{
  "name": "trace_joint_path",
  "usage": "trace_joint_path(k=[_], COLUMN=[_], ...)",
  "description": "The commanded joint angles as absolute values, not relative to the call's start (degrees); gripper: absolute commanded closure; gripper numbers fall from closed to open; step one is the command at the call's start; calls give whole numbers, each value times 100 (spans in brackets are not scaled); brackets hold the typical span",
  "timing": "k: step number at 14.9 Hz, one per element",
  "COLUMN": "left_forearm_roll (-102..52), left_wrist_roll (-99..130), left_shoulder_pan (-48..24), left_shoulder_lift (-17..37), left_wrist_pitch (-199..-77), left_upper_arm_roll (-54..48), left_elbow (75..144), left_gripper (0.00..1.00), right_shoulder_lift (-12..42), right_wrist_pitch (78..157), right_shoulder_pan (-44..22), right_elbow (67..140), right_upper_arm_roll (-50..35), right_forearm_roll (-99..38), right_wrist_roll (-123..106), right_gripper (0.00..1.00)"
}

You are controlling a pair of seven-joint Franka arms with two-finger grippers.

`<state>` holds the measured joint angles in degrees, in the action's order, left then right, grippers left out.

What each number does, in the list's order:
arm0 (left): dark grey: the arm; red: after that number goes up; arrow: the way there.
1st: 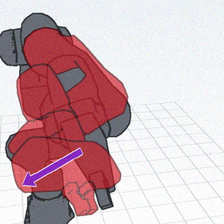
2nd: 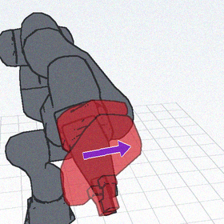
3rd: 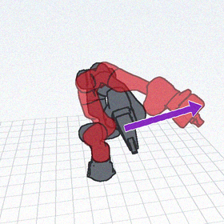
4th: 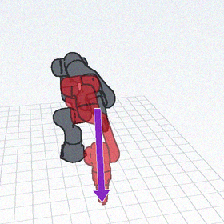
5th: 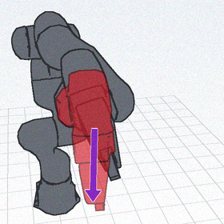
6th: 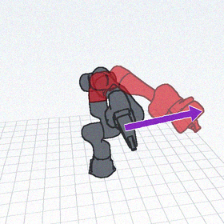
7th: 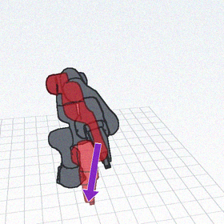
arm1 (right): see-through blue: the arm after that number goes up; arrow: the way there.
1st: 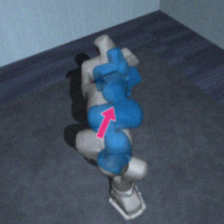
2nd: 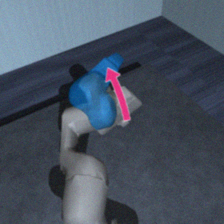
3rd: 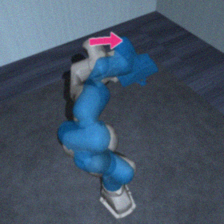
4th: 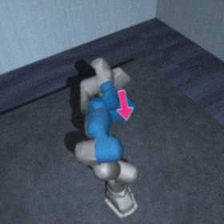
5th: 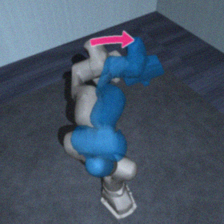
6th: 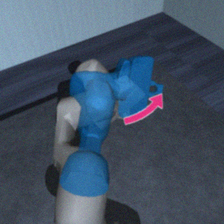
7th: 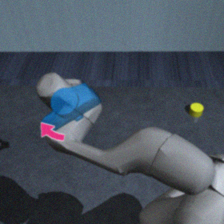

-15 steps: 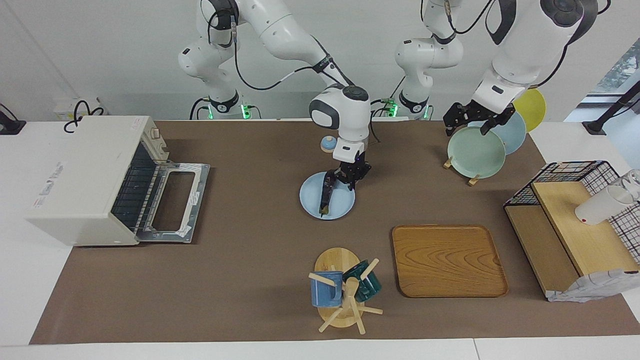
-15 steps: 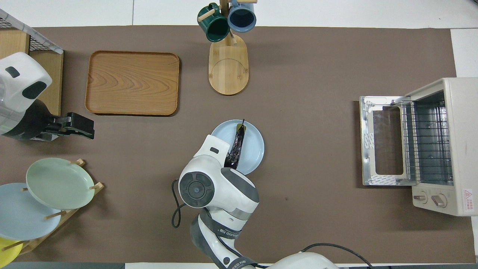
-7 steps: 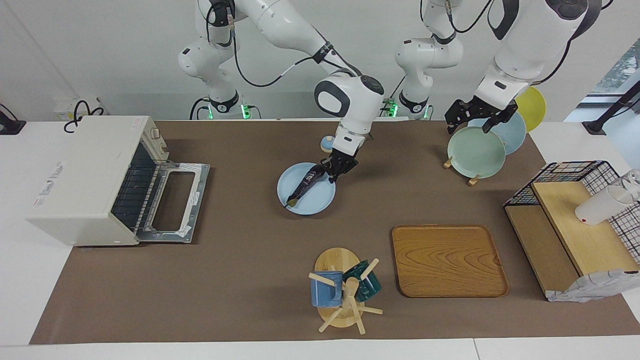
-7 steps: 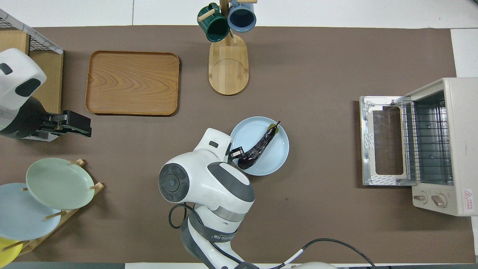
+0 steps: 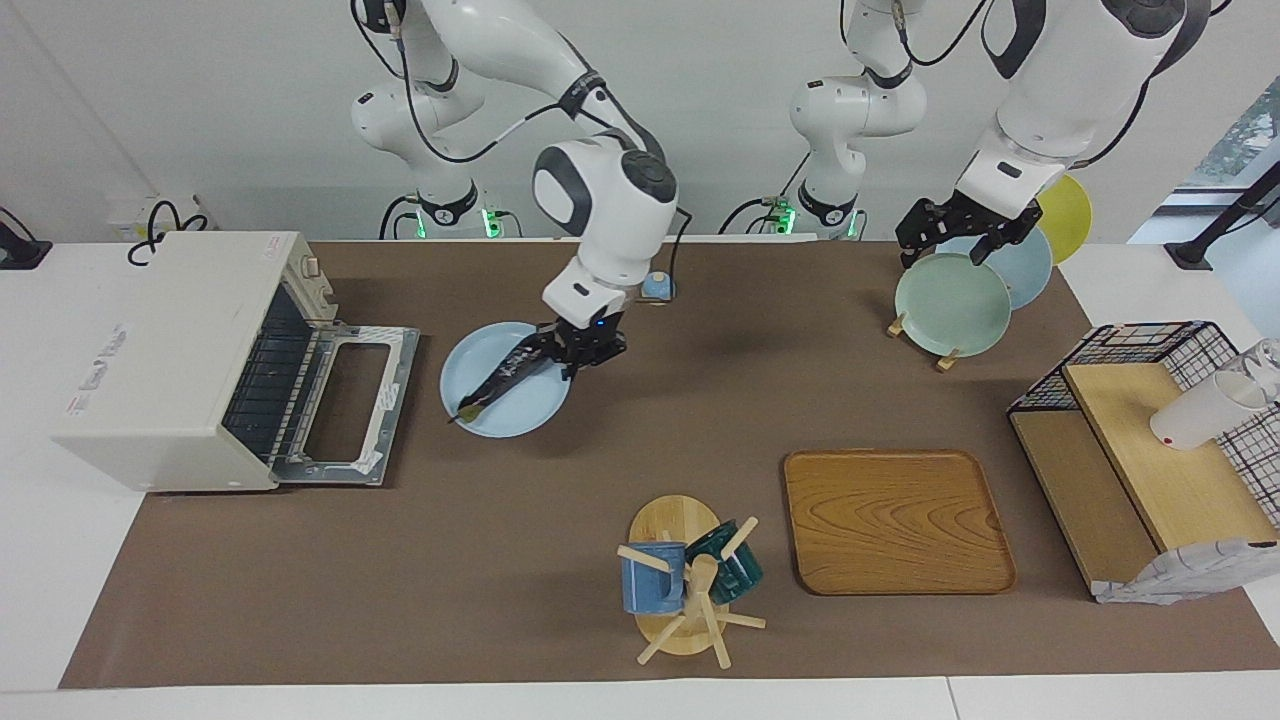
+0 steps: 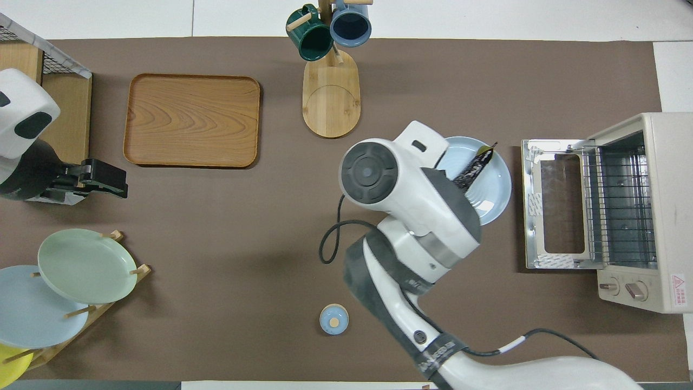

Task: Put eggplant into oven
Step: 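Carry the plate with the eggplant toward the open oven with the right gripper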

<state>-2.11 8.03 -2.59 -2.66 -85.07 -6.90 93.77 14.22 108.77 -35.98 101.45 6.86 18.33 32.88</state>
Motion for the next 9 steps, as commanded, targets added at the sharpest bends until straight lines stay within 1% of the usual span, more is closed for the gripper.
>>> trace_joint_path(k=[1,3,6,9], left_forearm_roll=[-123,-123,-123,-123], left_wrist_roll=[756,765,774,773], left_shoulder_pan=[-158,-158,-149,-149], left_shoulder_lift=[-281,-290,-290,-290], left_wrist_pitch=[-8358,-8350,-8350,-8350], left_upper_arm_roll=[-773,-765,-756,-747], left_elbow=[9360,9360,9360,9360], left_gripper=[0,0,0,0], right_shoulder_lift=[801,625,501,282], right_wrist_pitch=[10969,11048,11004,11039], right_shoulder_pan=[-3043,-2630,-1918,-1426], right_elbow=[11064,11363,11435,11688], right_upper_arm_roll=[589,589,589,589], right_forearm_roll=[1925,1916,1829,1828], right_wrist_roll=[3130,2481,1656,1214], right_gripper=[100,100,100,100])
